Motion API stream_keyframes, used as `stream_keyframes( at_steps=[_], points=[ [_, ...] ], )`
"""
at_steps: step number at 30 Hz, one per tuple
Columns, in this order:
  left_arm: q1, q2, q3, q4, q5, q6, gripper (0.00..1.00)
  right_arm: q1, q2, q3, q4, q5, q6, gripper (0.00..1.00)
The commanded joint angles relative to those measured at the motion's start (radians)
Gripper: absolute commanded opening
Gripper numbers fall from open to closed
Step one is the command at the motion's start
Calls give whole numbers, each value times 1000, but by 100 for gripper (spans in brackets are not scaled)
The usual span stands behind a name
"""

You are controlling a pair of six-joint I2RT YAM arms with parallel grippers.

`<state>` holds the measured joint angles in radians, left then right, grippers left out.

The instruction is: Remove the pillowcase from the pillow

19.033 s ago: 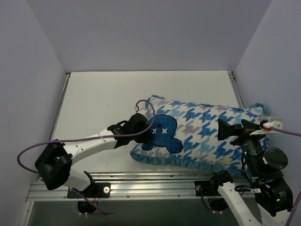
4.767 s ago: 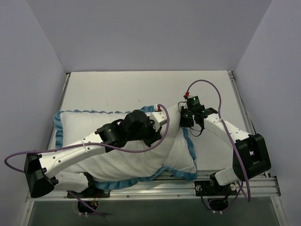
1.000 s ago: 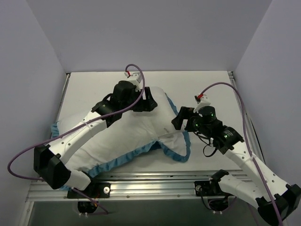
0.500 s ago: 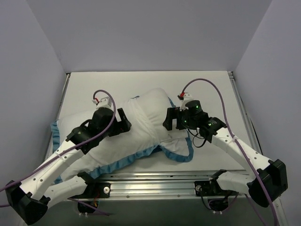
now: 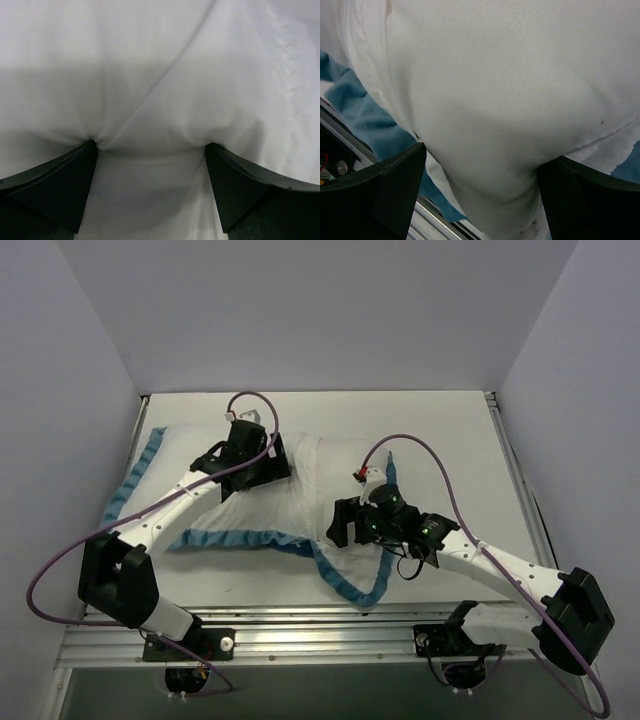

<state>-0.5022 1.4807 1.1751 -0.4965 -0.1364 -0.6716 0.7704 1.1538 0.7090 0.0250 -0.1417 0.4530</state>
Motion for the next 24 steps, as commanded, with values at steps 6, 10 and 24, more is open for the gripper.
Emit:
stream_keyframes(
  at_steps=[6, 10, 24],
  points=[
    [-10, -149, -31, 190, 69, 89, 100, 72, 7, 32, 50, 142, 154, 83],
    [-18, -370, -162, 113, 58, 80, 98, 116, 64, 84, 9, 254, 159, 87],
    [-140, -576, -584, 311, 228, -132, 99, 221, 245, 118, 49, 360, 200, 72]
  ],
)
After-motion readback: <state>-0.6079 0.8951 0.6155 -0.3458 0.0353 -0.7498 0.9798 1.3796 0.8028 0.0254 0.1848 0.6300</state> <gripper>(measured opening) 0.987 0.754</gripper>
